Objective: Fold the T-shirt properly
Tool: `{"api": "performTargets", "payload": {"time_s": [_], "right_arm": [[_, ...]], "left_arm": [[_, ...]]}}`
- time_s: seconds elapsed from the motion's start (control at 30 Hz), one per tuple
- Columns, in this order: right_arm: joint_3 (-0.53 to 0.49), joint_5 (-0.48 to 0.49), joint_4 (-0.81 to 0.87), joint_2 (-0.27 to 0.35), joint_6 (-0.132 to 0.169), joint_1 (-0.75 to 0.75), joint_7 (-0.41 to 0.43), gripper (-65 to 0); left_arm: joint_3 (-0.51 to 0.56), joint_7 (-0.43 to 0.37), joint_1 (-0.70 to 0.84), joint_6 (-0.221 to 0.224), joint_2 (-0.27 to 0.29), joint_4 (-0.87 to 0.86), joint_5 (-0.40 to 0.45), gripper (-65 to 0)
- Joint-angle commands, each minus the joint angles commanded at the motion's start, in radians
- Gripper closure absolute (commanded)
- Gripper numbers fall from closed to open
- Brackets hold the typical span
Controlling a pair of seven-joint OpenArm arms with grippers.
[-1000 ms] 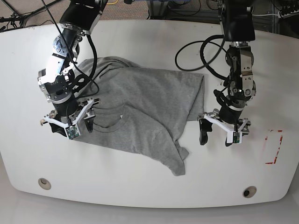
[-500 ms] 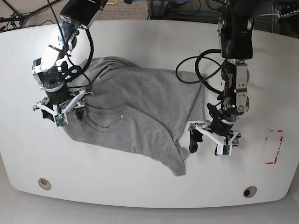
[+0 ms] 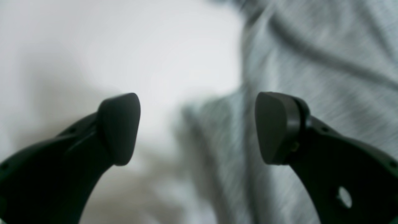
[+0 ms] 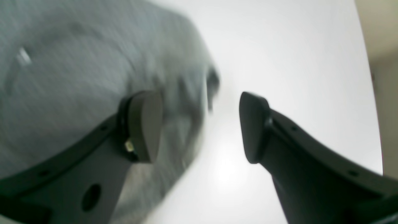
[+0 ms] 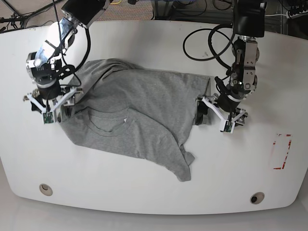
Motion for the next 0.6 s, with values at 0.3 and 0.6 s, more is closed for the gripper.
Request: {"api": "performTargets", "payload": {"time_s": [0.3,0.6], "right_arm": [[-0.143,-0.009,-0.203,0.035,-0.003,0.006,0.144,-36.8],[-0.269,-0.015,-0.505,0.08,-0.018,0.163,0.277,-32.2]], "left_arm": [[-0.072,0.086,0.078,0.0,-0.041,0.126,-0.004,-41.4],[-0.145,0.135,0.186,-0.005,-0.061,0.254,-0.001,-36.1]]}}
